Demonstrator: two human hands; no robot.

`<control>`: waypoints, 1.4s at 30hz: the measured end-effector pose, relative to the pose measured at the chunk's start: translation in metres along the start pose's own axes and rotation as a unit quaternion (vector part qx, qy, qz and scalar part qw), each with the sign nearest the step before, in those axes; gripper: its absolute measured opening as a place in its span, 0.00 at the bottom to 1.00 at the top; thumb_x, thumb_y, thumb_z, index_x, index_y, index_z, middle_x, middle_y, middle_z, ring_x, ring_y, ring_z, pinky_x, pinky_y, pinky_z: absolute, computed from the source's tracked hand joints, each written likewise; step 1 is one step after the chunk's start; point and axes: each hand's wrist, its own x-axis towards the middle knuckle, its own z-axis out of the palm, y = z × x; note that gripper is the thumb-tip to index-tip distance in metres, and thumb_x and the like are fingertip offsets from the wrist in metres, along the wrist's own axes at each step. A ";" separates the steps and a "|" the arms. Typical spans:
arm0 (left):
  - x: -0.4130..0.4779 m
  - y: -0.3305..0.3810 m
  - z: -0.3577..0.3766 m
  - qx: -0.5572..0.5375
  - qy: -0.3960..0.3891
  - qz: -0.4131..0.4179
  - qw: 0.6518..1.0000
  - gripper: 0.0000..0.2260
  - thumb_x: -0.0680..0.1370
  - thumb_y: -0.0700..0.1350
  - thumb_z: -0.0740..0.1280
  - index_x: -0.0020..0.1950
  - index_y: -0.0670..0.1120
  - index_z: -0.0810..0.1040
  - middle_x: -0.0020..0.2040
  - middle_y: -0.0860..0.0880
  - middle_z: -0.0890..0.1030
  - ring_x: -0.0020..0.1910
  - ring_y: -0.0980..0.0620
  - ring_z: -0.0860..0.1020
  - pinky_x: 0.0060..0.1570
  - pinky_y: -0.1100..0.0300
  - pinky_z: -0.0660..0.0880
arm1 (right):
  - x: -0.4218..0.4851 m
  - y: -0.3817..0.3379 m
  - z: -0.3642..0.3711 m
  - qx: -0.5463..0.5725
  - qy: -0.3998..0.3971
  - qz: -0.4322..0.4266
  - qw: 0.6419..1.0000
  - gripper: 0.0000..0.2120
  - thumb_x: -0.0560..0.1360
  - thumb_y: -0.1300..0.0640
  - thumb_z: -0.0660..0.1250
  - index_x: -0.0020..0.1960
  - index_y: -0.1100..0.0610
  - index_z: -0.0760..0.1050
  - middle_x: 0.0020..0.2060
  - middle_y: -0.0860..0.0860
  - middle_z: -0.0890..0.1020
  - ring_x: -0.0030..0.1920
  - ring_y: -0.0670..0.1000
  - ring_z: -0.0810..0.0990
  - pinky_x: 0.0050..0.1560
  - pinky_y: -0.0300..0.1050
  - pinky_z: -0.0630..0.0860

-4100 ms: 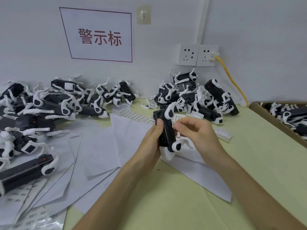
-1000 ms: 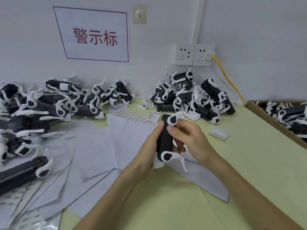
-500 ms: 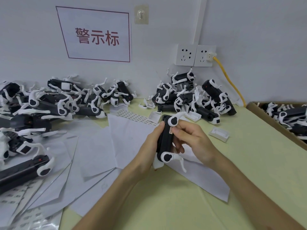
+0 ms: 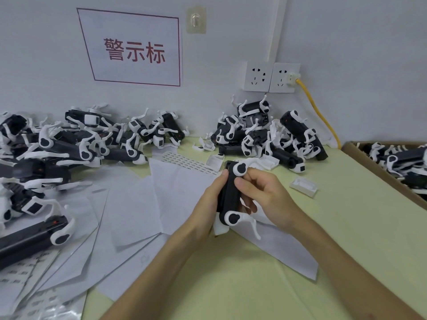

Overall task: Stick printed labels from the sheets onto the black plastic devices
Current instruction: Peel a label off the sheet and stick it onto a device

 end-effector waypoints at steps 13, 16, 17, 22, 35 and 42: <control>-0.001 0.005 0.005 -0.020 -0.032 -0.006 0.999 0.29 0.82 0.60 0.55 0.38 0.41 0.83 0.38 0.36 0.78 0.38 0.42 0.79 0.40 0.57 0.79 | -0.001 -0.006 0.000 0.066 -0.008 0.006 0.998 0.15 0.77 0.59 0.63 0.33 0.59 0.65 0.25 0.52 0.72 0.27 0.56 0.70 0.28 0.45 0.70; -0.001 0.002 0.005 0.002 -0.024 -0.001 1.000 0.28 0.84 0.60 0.54 0.38 0.42 0.82 0.39 0.37 0.78 0.40 0.43 0.79 0.46 0.55 0.79 | 0.000 -0.006 0.003 0.055 0.012 0.007 0.998 0.16 0.76 0.57 0.63 0.31 0.59 0.69 0.23 0.52 0.72 0.26 0.56 0.69 0.28 0.42 0.70; -0.001 0.002 0.004 0.016 -0.019 0.003 1.000 0.29 0.84 0.60 0.54 0.38 0.43 0.82 0.39 0.37 0.78 0.40 0.43 0.79 0.48 0.54 0.78 | 0.000 -0.005 0.003 0.057 0.016 0.012 0.998 0.16 0.75 0.57 0.63 0.30 0.58 0.69 0.23 0.52 0.71 0.26 0.56 0.69 0.28 0.42 0.70; 0.000 -0.002 0.003 0.043 -0.011 0.022 0.999 0.27 0.85 0.59 0.54 0.41 0.41 0.79 0.40 0.38 0.79 0.41 0.44 0.79 0.49 0.56 0.79 | 0.000 -0.004 0.004 0.074 0.033 0.023 0.996 0.16 0.72 0.58 0.64 0.26 0.52 0.70 0.24 0.52 0.69 0.26 0.53 0.70 0.27 0.42 0.69; -0.004 -0.011 0.003 0.186 0.035 0.103 0.977 0.30 0.83 0.64 0.54 0.53 0.37 0.74 0.42 0.43 0.83 0.45 0.45 0.82 0.59 0.40 0.77 | -0.001 0.000 0.008 0.096 0.054 0.038 0.993 0.15 0.71 0.58 0.64 0.26 0.51 0.69 0.25 0.53 0.67 0.26 0.51 0.68 0.27 0.41 0.68; -0.003 -0.006 0.005 0.189 0.035 0.103 0.976 0.27 0.86 0.60 0.52 0.55 0.36 0.73 0.42 0.44 0.82 0.44 0.46 0.82 0.57 0.44 0.79 | 0.000 0.003 0.006 0.126 0.039 0.034 0.991 0.14 0.71 0.59 0.64 0.27 0.53 0.69 0.26 0.51 0.68 0.27 0.51 0.70 0.28 0.41 0.68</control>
